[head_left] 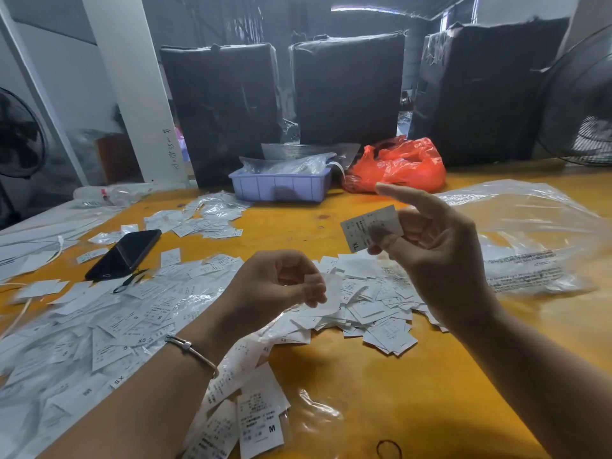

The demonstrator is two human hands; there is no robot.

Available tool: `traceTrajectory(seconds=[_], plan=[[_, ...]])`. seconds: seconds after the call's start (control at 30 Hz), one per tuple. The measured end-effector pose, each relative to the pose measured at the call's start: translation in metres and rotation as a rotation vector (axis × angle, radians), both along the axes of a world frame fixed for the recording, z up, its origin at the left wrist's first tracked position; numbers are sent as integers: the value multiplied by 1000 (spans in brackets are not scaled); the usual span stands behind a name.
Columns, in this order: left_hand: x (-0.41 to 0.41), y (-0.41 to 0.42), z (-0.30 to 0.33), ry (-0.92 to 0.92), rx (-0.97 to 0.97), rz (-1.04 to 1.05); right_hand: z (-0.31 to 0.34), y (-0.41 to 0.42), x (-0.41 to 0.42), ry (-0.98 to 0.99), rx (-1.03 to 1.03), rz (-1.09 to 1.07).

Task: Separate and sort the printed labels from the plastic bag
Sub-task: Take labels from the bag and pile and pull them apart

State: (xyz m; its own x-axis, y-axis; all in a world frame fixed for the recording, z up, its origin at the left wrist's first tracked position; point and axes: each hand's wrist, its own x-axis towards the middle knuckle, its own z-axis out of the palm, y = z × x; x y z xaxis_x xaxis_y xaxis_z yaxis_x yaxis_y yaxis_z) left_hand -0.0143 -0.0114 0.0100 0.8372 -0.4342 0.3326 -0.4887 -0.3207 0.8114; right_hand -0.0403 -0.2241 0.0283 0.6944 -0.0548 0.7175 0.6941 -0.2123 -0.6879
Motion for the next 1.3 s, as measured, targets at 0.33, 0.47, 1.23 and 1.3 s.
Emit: traceTrajectory(seconds=[0.33,0.47,1.23,1.3], plan=[[-2,-1,1,-35,-36,-27,-1,4,-3,-124,-234,-98],[-2,-1,1,-31,-51,-34,-8,1,4,-122,-254,-206],[-2,-3,0,-43,-45,-34,-3,12,-4,-199,-324,-59],[-2,-3,1,-41,-47,-35,-4,11,-3,-191,-356,-74]])
